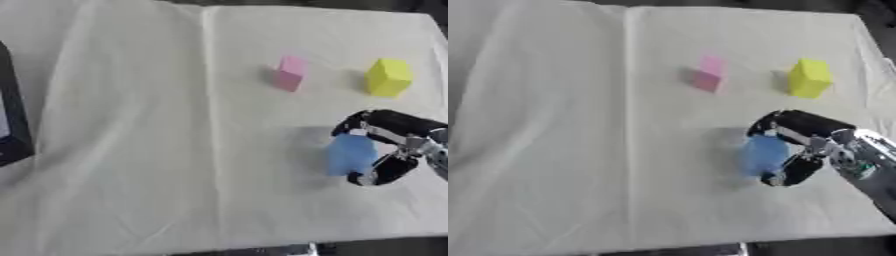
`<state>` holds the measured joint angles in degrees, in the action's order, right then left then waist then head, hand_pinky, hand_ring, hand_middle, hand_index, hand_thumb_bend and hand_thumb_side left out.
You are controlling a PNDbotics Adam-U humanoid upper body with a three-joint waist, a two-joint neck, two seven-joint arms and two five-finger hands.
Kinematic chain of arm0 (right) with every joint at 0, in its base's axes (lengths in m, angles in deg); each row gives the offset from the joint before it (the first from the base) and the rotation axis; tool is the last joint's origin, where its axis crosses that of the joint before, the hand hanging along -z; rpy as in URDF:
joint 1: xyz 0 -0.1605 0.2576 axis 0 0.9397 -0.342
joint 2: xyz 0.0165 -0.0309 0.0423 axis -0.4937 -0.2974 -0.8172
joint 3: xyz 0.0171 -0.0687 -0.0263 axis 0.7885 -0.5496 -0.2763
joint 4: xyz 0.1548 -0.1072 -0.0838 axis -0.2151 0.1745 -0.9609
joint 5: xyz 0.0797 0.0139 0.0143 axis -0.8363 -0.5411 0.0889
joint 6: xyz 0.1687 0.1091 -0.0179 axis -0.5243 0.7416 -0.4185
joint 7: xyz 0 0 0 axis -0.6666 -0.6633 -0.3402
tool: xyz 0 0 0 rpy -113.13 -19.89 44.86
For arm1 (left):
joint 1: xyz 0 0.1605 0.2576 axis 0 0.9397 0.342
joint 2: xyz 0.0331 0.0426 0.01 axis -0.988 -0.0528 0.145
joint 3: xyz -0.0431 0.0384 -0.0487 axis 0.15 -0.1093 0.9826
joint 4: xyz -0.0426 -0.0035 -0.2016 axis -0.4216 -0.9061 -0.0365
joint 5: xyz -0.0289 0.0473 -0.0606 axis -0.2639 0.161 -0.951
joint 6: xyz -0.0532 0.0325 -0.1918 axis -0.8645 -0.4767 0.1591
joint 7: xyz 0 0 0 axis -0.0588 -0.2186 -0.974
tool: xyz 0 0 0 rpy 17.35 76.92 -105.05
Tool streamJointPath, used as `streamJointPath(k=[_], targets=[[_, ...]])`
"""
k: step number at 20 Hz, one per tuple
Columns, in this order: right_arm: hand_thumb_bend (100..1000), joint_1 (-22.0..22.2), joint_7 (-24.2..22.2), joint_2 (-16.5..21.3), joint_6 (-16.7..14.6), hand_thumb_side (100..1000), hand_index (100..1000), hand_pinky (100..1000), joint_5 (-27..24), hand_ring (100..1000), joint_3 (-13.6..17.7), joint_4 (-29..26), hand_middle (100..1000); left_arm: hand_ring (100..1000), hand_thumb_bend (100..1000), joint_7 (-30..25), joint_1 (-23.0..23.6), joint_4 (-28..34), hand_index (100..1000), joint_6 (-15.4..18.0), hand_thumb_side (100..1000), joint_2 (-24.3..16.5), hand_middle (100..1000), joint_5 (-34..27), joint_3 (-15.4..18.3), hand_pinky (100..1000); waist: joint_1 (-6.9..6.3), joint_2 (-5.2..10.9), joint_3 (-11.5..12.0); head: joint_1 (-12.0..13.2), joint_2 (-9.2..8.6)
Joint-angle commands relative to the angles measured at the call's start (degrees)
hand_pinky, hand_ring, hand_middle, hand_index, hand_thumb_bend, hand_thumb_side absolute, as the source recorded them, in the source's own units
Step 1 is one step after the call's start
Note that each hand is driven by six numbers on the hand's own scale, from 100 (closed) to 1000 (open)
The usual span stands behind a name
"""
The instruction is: Pick up the objects with one hand, pass them to the other hand, and then place them into the box on the other side of the table.
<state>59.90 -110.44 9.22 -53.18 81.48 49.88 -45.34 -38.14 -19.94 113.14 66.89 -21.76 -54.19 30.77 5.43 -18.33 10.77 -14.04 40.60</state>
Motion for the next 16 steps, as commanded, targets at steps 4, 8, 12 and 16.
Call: streamJointPath(k=[4, 8, 12, 16], targets=[[493, 0.06, -0.41, 1.19, 0.56, 150, 763, 878, 0.79, 768, 0.43, 0.43, 624, 773, 399, 0.09, -0.39, 1.17, 946, 0.18, 1000, -1.16, 838, 0.19, 0.35, 769, 0.01, 0.89, 0.1, -0.22, -1.26], [475, 0.11, -0.28, 1.05, 1.07, 136, 725, 868, 0.84, 736, 0.45, 1.02, 587, 772, 399, 0.06, -0.46, 1.23, 944, 0.21, 1000, -1.09, 838, 0.2, 0.27, 769, 0.0, 0.89, 0.09, -0.22, -1.85], [454, 0.26, 0.77, 0.91, 1.43, 113, 652, 852, 0.35, 687, 0.59, 0.8, 517, 772, 399, 0.05, -0.31, 1.27, 944, 0.27, 1000, -1.09, 837, 0.28, 0.33, 770, -0.08, 0.93, 0.07, -0.35, -1.5], [363, 0.18, 3.52, 0.52, 2.48, 100, 541, 808, -2.01, 616, 1.54, -0.1, 432, 772, 399, 0.03, -0.25, 1.34, 943, 0.3, 1000, -1.12, 836, 0.3, 0.34, 770, -0.07, 1.07, -0.01, -0.41, -1.3]])
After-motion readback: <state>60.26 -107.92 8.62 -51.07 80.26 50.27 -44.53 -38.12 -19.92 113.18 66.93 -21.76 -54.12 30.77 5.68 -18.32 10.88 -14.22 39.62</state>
